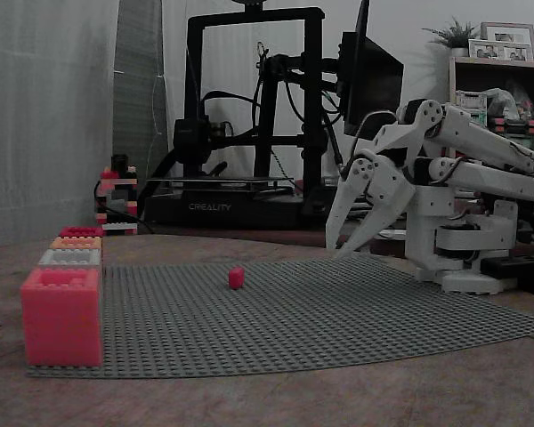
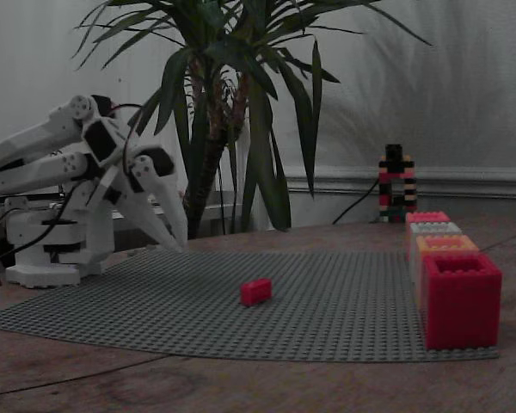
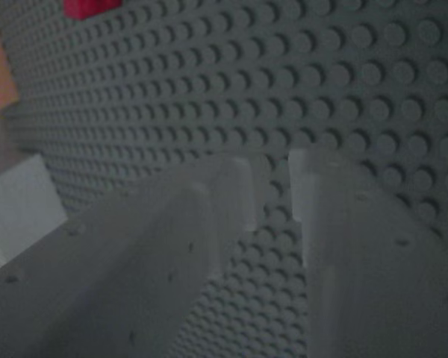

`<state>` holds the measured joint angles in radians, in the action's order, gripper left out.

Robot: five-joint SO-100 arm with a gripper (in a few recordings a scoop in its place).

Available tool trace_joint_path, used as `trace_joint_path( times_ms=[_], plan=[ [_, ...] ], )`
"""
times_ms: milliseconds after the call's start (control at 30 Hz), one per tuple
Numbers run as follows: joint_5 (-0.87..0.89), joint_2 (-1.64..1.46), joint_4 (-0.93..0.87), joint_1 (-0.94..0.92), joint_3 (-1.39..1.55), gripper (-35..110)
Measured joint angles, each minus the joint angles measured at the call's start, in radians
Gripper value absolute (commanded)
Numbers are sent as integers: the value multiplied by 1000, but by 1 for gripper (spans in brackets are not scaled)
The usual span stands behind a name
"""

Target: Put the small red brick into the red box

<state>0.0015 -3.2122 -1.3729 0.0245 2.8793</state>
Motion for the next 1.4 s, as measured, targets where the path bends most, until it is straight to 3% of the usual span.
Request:
trace_joint_path(
  times_ms=[1033, 1400],
  plan=[
    [25, 0, 0, 0, -2, 0],
    [80, 163, -26, 0, -264, 0]
  ],
)
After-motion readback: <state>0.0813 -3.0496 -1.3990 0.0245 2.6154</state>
